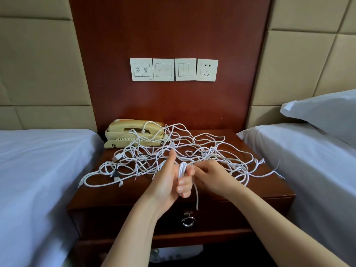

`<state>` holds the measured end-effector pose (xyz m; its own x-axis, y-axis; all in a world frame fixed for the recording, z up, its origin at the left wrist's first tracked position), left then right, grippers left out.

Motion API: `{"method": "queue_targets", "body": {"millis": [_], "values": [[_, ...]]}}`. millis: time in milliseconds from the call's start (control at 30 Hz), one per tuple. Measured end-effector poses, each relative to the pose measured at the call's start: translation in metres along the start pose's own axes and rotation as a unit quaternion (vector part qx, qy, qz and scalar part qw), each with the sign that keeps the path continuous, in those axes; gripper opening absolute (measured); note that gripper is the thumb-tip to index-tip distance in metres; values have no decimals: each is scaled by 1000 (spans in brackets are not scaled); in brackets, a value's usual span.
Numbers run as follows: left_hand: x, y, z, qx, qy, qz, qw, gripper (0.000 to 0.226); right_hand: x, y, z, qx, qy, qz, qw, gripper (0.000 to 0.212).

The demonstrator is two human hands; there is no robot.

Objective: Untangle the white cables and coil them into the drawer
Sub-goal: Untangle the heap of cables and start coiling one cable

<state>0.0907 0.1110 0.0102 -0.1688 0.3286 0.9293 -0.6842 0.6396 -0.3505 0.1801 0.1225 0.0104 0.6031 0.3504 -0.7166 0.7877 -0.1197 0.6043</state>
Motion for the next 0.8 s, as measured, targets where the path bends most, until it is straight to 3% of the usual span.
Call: {"method": "queue_targets", "body": {"millis": [167, 367, 500, 667, 800], "values": [[2, 12, -3, 29, -5, 82, 996, 64, -5, -14, 7, -78, -4, 24, 997, 43], [1, 21, -6, 68, -11, 180, 981, 56, -21, -21, 14, -156, 30, 134, 978, 25], [2, 32, -9, 137, -40, 208, 968, 50, -34, -23, 20, -185, 62, 183, 964, 24], [6, 47, -8, 194, -54, 205, 958, 49, -60, -20, 22, -137, 129, 207, 960, 36], [2, 54, -13, 232, -48, 93, 967, 51, -73, -3, 18, -51, 156, 186, 969, 28]]}}
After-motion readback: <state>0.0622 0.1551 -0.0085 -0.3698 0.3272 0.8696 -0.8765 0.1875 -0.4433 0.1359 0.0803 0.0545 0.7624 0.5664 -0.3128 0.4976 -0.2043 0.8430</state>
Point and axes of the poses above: each hand's wrist, its own z-axis away from the middle knuckle, its own y-axis out of the back of the hand, x = y × z, the point moved 8 cm from there along -z, towards the middle knuckle, and after that the axes turned 8 degrees about y, right-handed, at the moved point
